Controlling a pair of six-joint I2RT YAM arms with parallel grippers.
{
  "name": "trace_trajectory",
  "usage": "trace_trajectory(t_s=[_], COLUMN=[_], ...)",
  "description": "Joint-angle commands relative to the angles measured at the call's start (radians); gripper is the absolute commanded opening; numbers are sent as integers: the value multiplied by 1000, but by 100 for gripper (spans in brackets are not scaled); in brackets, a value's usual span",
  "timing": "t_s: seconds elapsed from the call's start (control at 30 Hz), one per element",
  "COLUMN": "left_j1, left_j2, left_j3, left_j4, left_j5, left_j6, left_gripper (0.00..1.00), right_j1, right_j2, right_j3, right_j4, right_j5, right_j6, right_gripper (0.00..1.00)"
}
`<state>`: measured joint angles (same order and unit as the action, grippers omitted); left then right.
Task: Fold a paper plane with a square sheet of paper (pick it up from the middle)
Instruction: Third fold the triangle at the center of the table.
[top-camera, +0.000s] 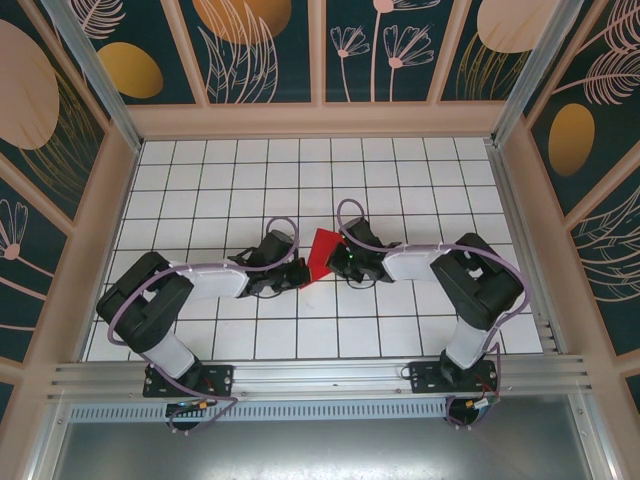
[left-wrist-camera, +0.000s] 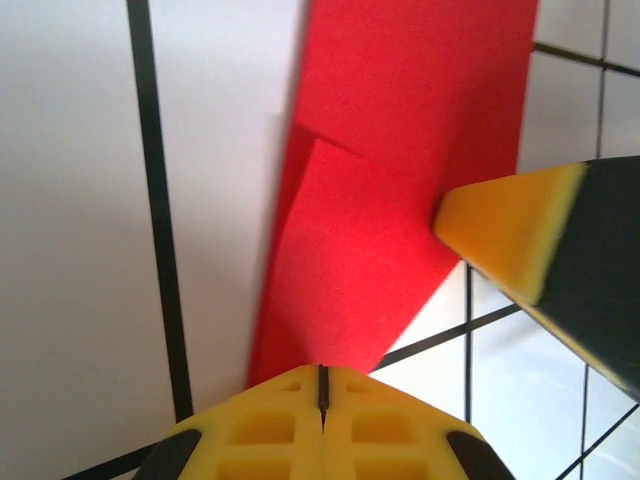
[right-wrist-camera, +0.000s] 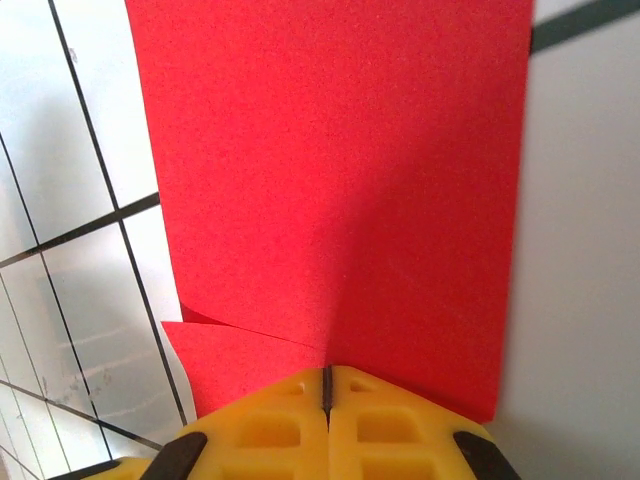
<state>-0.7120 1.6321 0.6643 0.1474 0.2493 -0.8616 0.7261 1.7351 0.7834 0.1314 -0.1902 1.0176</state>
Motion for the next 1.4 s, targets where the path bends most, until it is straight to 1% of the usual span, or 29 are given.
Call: trace_trajectory(t_s=[0.0,0.1,0.2,0.27,0.5,0.7,0.87,0.97,1.03,1.1,1.2,1.33,1.37], left_j1=[5,5,4,4,5,4,4,4,3,4,4,5,4], left_j2=[30,42,47,48,61,64,61,58,58,59,47,1,-17], left_j3=[-9,-12,-18,-24,-20,-15,-21,-34,-40,-35,-17,31,41], left_j4=[18,15,-17,-39,-60,-81,-100,-103,-101,-102,-98,-81,-70], left_j5=[37,50,32,15,-4,-16,-27,-29,-30,-26,-13,-7,-5], left_j6=[-8,-4,2,3,0,1,1,1,4,5,8,23,26], left_gripper=[0,0,0,0,0,0,0,0,0,0,0,0,0], right_j1=[13,13,28,47,60,65,37,-24,-86,-128,-135,-135,-135], right_j2=[-33,-53,-85,-106,-48,2,5,-30,-65,-110,-198,-289,-305], right_j3=[-27,-23,-30,-33,-14,-12,-49,-103,-139,-148,-122,-119,-123], right_j4=[-46,-17,61,90,87,72,44,36,30,-2,-58,-72,-72], right_j5=[39,35,-8,-6,-8,-19,-9,3,6,7,28,25,23], right_j6=[51,20,-41,-62,-42,-60,-106,-135,-154,-173,-183,-146,-138], right_gripper=[0,0,0,0,0,0,0,0,0,0,0,0,4])
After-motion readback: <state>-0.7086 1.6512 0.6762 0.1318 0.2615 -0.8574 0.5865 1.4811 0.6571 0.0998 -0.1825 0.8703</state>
